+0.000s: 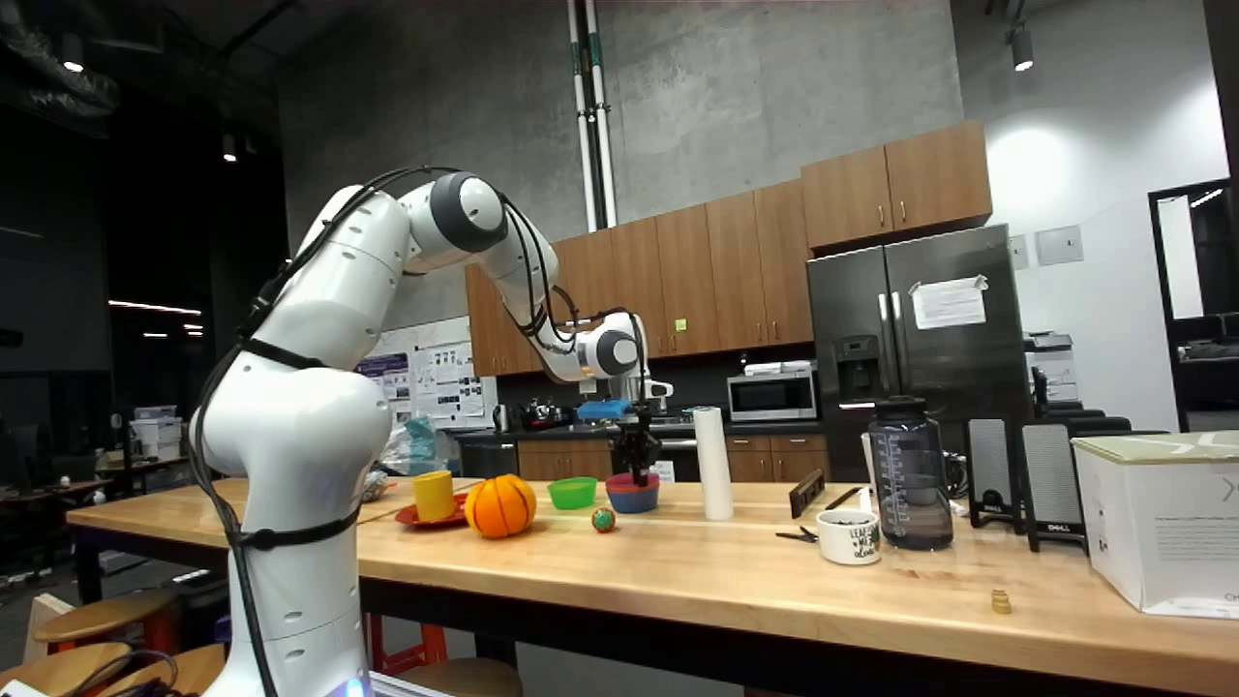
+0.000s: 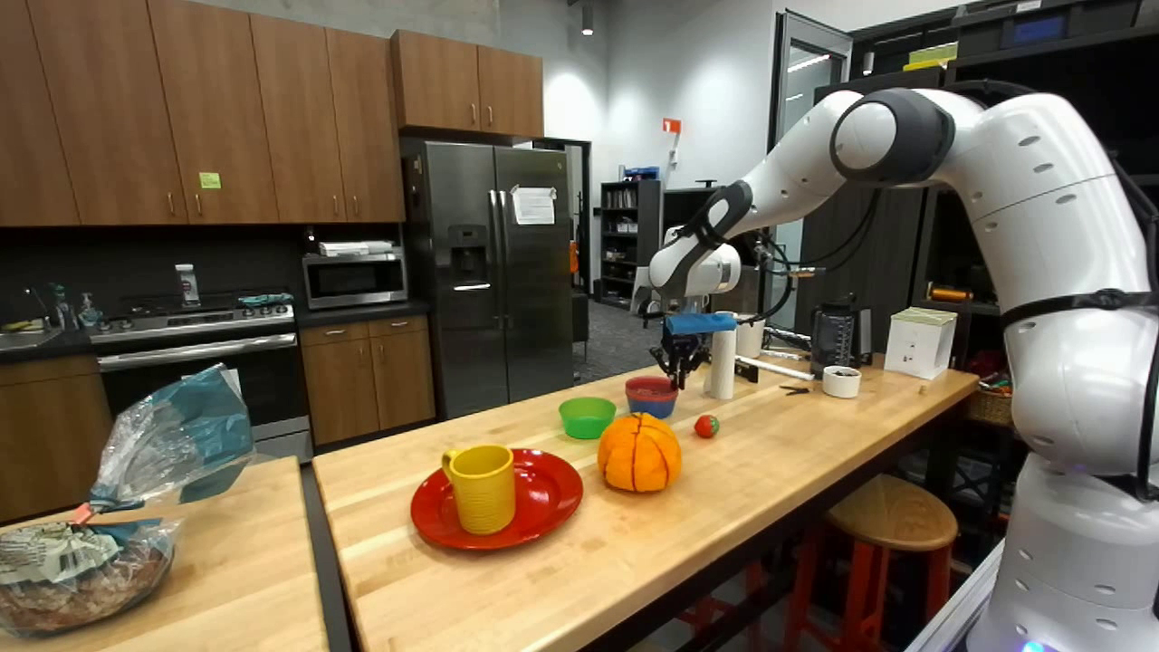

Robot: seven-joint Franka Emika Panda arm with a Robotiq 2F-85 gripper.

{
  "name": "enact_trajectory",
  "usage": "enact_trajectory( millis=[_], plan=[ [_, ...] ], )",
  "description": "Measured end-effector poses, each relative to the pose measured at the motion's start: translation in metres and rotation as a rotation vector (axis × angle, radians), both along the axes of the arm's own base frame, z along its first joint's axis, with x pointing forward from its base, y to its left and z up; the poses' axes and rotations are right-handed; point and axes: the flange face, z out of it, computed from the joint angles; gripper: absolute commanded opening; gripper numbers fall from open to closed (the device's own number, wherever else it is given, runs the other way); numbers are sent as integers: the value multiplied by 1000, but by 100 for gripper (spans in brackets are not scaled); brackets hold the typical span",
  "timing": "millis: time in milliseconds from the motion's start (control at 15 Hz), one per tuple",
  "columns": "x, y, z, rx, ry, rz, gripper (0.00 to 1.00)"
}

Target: Remove the pink bowl from the stacked bowl

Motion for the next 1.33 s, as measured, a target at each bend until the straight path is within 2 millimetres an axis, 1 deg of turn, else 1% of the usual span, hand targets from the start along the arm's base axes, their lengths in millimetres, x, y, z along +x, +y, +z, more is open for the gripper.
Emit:
enact_trajectory(
  millis=[733, 1067, 1333],
  plan=[
    [3, -2, 7, -2, -17, 0, 1],
    [4, -8, 18, 53, -40, 7, 1],
    [4, -15, 21, 71, -49, 14, 1]
  ],
)
